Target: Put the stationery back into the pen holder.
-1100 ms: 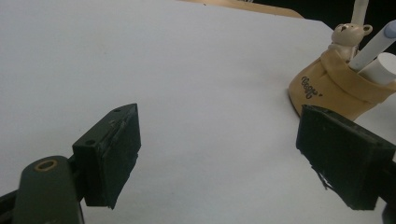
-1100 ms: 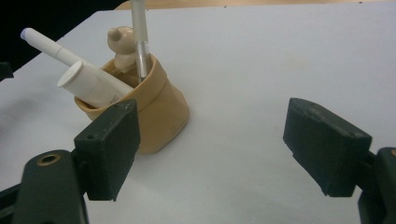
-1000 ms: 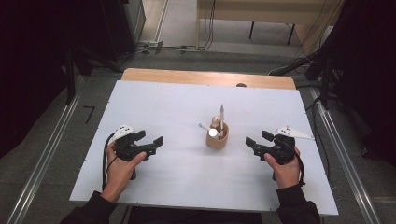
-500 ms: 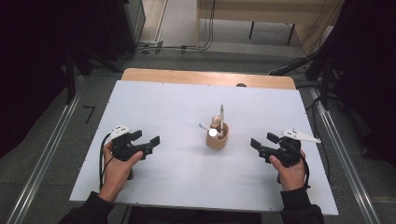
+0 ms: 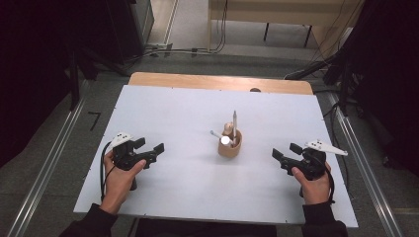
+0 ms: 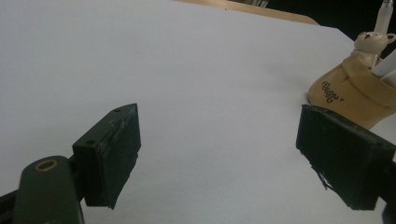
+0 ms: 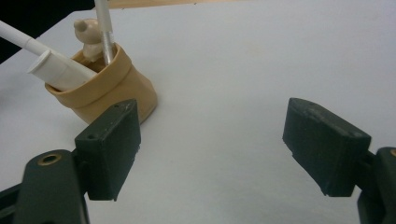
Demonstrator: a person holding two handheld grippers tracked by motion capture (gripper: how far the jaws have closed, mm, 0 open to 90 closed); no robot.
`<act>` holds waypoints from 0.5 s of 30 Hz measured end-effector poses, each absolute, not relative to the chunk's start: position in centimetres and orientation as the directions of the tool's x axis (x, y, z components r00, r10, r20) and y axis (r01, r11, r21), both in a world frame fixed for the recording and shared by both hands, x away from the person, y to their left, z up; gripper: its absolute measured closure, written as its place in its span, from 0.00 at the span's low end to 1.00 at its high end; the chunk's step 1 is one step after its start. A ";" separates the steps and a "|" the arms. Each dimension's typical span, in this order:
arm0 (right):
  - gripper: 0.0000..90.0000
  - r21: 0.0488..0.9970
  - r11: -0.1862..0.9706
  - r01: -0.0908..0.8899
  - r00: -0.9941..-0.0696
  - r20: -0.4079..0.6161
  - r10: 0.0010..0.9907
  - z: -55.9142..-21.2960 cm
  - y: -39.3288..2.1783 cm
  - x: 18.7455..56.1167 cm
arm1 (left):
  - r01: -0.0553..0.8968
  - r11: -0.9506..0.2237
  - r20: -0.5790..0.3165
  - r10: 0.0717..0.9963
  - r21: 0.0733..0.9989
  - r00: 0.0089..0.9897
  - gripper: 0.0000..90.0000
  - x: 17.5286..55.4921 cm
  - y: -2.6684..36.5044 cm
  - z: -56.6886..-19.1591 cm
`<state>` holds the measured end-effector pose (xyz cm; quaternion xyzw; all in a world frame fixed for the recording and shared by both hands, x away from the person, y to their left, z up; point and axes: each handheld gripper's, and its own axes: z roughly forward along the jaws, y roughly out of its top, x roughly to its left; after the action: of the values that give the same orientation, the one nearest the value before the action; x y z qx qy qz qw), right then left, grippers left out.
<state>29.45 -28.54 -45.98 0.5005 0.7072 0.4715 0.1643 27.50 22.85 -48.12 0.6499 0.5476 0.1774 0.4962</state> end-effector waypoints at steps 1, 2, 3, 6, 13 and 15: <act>0.20 0.830 0.055 0.555 -0.441 0.237 0.866 -46.0 -28.6 29.4 | 0.537 0.093 -0.313 0.888 0.839 0.336 0.17 27.5 22.9 -48.1; 0.20 0.831 0.056 0.553 -0.441 0.235 0.866 -46.0 -28.7 29.4 | 0.535 0.097 -0.315 0.889 0.839 0.333 0.17 27.5 23.0 -48.1; 0.20 0.831 0.054 0.553 -0.439 0.236 0.867 -46.0 -28.8 29.3 | 0.534 0.098 -0.315 0.889 0.840 0.332 0.17 27.4 23.1 -48.1; 0.20 0.829 0.053 0.557 -0.432 0.234 0.871 -46.1 -29.1 29.2 | 0.536 0.101 -0.316 0.891 0.838 0.325 0.17 27.3 23.4 -48.2; 0.20 0.828 0.052 0.559 -0.419 0.227 0.879 -46.2 -29.8 28.9 | 0.537 0.100 -0.311 0.896 0.837 0.318 0.17 27.2 23.7 -48.3; 0.20 0.826 0.051 0.562 -0.413 0.227 0.882 -46.3 -30.1 28.8 | 0.535 0.104 -0.311 0.897 0.839 0.315 0.17 27.1 23.9 -48.2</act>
<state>28.79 -30.06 -46.29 0.5131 0.7036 0.4597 0.1743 27.12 23.87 -48.25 0.6438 0.5557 0.1836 0.4929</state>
